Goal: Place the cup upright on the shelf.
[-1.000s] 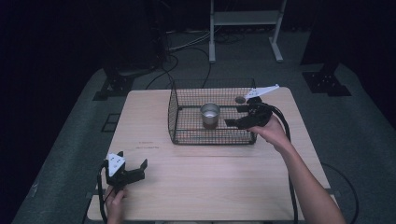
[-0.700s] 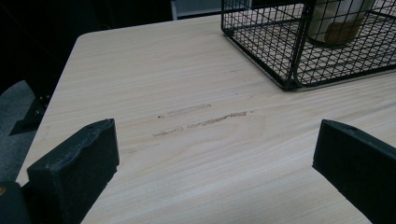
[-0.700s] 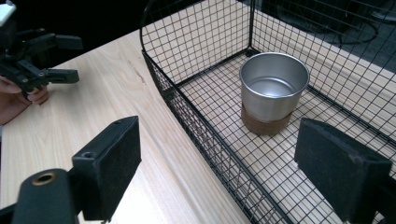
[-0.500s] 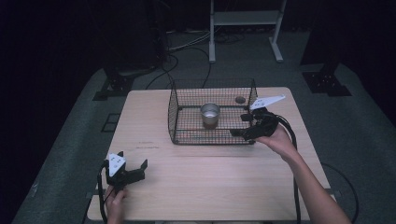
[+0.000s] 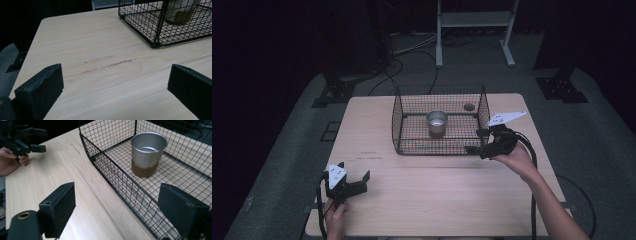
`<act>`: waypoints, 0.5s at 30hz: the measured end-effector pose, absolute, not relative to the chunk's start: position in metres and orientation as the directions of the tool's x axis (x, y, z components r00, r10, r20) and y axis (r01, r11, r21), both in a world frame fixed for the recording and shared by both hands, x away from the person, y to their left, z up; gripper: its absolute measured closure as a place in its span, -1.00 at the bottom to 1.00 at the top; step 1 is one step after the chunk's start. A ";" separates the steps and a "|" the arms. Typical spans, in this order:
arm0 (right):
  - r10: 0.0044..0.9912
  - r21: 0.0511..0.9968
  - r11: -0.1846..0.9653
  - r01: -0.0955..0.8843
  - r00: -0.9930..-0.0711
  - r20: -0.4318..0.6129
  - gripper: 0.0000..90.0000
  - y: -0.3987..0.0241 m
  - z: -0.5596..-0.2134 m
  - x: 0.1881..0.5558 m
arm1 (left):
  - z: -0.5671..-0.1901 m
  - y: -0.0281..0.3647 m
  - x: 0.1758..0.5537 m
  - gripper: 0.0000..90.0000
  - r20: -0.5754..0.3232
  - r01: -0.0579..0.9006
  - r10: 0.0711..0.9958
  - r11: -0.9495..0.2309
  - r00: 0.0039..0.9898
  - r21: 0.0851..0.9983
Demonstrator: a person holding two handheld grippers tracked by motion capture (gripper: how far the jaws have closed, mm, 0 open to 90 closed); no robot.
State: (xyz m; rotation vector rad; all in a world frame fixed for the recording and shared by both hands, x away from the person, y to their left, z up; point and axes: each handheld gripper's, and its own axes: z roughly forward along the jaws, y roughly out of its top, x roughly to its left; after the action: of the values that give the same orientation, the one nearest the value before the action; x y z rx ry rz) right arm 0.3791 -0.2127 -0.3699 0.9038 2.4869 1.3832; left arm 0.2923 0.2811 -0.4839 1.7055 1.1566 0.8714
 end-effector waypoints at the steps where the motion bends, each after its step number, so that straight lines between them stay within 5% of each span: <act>1: 0.573 0.814 0.391 0.429 -0.806 0.149 -0.69 -0.213 -0.370 0.379 | -0.484 0.281 0.292 -1.00 0.074 0.331 0.944 -0.186 0.321 0.925; 15: 0.582 0.814 0.393 0.428 -0.801 0.141 -0.68 -0.228 -0.385 0.361 | -0.484 0.281 0.293 -1.00 0.077 0.340 0.944 -0.191 0.322 0.921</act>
State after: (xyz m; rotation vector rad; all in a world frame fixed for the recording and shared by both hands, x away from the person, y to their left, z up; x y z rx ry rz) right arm 0.3606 -0.2283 -0.3847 0.9076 2.4787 1.3708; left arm 0.2925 0.2813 -0.4838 1.7148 1.1616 0.8696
